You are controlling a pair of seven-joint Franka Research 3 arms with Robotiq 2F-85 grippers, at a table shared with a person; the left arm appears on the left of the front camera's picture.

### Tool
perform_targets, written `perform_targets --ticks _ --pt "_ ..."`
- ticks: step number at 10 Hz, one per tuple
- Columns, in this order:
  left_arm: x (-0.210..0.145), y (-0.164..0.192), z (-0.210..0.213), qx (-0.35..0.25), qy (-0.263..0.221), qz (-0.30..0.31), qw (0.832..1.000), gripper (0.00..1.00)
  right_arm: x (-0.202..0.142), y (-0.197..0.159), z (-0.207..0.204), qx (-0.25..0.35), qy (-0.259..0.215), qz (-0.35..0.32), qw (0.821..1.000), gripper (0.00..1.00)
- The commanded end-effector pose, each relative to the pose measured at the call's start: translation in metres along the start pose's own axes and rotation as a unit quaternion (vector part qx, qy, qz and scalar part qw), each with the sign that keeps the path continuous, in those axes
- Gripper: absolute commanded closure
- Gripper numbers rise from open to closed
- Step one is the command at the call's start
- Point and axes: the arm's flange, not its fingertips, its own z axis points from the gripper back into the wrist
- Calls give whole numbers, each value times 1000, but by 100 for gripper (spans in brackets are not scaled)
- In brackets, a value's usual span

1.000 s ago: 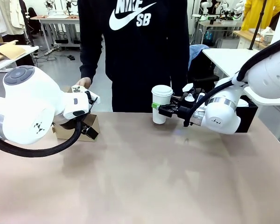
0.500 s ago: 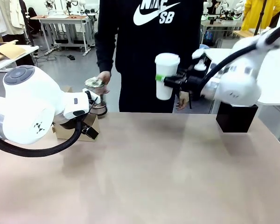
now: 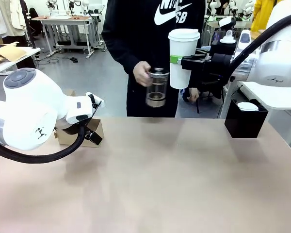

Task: Pour a drink into a cup and package it in a carrier.
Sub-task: When a person places the Paper Cup Lid on the 600 ml Paper Cup , lift the 600 ml Paper Cup, then position the Cup Carrier in the center of the table.

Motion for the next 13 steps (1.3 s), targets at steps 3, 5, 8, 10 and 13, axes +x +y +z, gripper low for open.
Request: perform_targets --ticks 3,5,8,10,13 --pt "-1 1 0 0 0 2 1000 0 0 0 0 0 0 0 1000 20" --pt "-1 1 0 0 0 2 1000 0 0 0 0 0 0 0 1000 20" --pt "-1 1 0 0 0 2 1000 0 0 0 0 0 0 0 1000 20" --pt "-1 1 0 0 0 2 1000 0 0 0 0 0 0 0 1000 20" --pt "9 4 19 11 1 6 1000 0 0 0 0 0 0 0 1000 20"
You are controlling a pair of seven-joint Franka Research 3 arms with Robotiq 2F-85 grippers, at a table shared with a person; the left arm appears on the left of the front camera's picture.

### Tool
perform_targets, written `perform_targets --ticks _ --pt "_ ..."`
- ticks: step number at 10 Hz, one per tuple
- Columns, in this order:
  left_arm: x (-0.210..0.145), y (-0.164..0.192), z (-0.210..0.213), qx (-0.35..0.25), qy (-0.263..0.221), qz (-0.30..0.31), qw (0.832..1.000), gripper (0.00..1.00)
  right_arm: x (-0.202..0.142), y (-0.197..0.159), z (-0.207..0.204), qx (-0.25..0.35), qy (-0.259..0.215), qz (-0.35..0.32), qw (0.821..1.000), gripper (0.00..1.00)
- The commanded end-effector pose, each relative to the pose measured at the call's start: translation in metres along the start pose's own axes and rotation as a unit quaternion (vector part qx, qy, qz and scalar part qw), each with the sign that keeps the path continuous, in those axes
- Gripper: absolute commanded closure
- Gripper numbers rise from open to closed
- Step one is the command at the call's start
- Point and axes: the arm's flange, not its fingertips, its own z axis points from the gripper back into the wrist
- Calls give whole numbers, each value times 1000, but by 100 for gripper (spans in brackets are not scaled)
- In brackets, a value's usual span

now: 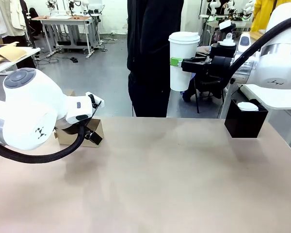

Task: Pour a drink into a cup and package it in a carrier.
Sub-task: Position the Cup Carrier in the center of the table.

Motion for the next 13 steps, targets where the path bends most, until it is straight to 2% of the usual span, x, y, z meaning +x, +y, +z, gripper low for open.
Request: perform_targets --ticks 1,4,6,9,11,13 --pt "19 7 38 12 12 13 1000 0 5 1 -2 -3 0 12 1000 20" --pt "66 30 116 23 55 74 995 0 5 1 -2 -3 0 12 1000 20" --pt "97 47 151 28 78 113 990 0 5 1 -2 -3 0 12 1000 20" --pt "137 79 139 52 131 178 974 0 5 1 -2 -3 0 12 1000 20" --pt "146 93 114 77 152 210 963 0 5 1 -2 -3 0 12 1000 20" --pt "144 106 91 73 160 231 957 0 5 1 -2 -3 0 12 1000 20"
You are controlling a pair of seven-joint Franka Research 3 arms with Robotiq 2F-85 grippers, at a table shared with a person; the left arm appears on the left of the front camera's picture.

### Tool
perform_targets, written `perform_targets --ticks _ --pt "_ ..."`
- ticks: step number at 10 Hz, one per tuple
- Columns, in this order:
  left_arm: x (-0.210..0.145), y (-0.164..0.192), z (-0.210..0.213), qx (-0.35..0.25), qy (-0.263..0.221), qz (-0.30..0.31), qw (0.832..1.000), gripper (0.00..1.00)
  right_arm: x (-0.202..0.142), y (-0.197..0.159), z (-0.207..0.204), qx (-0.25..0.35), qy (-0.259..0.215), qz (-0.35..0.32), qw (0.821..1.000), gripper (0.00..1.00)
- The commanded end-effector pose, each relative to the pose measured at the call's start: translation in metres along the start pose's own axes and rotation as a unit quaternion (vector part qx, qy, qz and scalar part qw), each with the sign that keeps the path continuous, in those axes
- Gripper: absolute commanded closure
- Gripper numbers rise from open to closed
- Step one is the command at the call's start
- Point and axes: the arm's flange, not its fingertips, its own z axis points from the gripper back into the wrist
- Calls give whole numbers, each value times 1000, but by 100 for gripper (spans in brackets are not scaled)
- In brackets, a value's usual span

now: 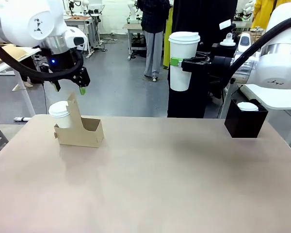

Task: Pour a drink into a cup and package it in a carrier.
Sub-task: Position the Cup Carrier in the center of the table.

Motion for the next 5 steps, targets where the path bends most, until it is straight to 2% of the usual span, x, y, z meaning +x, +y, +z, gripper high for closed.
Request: perform_targets --ticks 1,4,5 --pt "8 6 -9 6 14 22 1000 0 5 1 -2 -2 0 11 1000 20" --pt "12 15 -29 2 21 28 999 0 5 1 -2 -2 0 11 1000 20" --pt "12 17 -33 3 20 31 999 55 5 1 -2 -2 0 11 1000 20"
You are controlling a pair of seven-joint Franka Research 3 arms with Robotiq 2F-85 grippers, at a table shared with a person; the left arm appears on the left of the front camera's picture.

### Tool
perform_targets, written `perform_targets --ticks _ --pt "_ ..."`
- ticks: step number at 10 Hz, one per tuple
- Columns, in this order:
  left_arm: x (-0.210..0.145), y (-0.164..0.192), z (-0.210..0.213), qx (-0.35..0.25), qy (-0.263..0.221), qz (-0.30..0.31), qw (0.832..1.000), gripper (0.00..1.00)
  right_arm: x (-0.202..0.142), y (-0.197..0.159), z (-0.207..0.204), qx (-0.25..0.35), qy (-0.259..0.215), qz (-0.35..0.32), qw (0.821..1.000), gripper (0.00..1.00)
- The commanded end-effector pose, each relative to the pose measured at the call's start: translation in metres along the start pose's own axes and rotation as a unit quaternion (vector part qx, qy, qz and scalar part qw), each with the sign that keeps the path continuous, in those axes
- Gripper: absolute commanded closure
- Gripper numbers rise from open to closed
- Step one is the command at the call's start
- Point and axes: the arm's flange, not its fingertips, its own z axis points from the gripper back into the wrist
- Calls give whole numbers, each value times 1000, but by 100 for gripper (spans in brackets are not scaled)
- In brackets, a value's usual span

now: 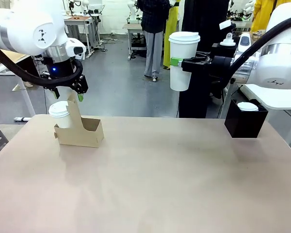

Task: Pour a drink into a cup and package it in a carrier.
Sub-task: Position the Cup Carrier in the center of the table.

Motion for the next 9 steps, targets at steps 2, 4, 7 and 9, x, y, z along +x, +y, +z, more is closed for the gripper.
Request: perform_targets --ticks 2,4,7,9 --pt "4 0 -1 -1 -13 9 1000 100 5 1 -2 -2 0 11 1000 20" --pt "3 -2 0 -2 -14 7 1000 100 5 1 -2 -2 0 11 1000 20" --pt "3 -4 -1 -6 -12 4 1000 100 5 1 -2 -2 0 11 1000 20" --pt "3 -5 -2 -8 -10 2 1000 100 5 1 -2 -2 0 11 1000 20"
